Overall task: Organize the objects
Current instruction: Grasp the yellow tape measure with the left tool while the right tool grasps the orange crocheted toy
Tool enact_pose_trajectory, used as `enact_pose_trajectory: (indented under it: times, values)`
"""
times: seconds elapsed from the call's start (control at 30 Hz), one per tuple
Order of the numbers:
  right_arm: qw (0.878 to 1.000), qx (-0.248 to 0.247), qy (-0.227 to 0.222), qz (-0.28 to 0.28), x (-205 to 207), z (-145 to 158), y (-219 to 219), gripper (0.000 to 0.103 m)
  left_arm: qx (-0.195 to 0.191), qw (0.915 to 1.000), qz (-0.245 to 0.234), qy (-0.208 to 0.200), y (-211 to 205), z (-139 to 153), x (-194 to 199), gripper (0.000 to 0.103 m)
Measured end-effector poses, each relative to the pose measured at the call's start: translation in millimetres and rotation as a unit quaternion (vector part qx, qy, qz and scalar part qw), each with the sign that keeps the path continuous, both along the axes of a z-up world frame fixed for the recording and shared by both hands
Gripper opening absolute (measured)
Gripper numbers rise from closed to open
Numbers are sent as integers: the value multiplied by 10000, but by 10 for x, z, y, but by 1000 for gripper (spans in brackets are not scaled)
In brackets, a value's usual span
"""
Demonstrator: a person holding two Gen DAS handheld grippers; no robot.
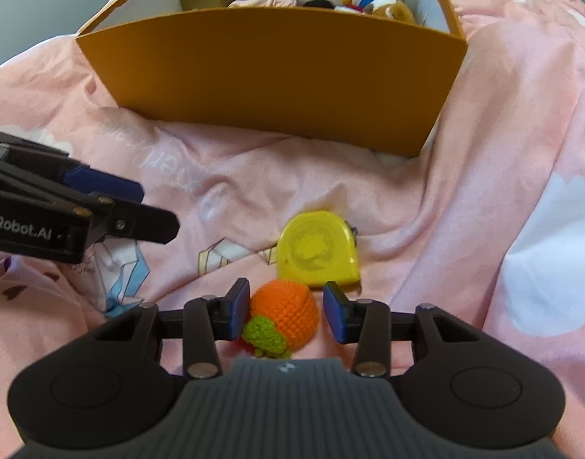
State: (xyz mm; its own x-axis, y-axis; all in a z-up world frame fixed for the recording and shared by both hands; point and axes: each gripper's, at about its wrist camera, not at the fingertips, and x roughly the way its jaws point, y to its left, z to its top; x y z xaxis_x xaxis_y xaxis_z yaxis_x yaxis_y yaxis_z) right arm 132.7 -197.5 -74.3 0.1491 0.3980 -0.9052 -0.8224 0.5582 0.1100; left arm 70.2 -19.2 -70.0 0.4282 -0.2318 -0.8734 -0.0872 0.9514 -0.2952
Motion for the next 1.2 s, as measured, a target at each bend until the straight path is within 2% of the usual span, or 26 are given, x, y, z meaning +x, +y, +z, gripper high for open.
enact_pose_trajectory:
  times: [0.2,0.3,0.4,0.5,0.67,0.8,1.1,1.2]
  values:
    - [9996,-152,249,27,-2,-53,-1,45,-84,9998,-146,-64,-43,10,12,60]
    - [9986,-143,507,-108,42,-81,-36,44,-120,9995,-250,-124,-87,23,35,60]
    - [9981,-67,578,-180,56,-47,-74,43,-200,9990,-356,-188,-134,38,79,59]
    - [9988,38,448,-204,67,68,-110,43,-392,9982,-377,-241,-151,42,136,59]
    - [9990,173,-213,-359,176,338,-218,43,-728,9967,-322,-168,-193,-27,285,59]
    - [9966,144,-590,-550,365,407,-293,43,-936,9951,-318,-32,-278,-158,429,59]
    - [9958,180,-272,-852,651,206,-418,43,-1062,9933,-332,317,-448,-562,661,59]
    - [9955,220,-164,-908,681,164,-438,43,-1214,9917,-285,314,-450,-639,703,60]
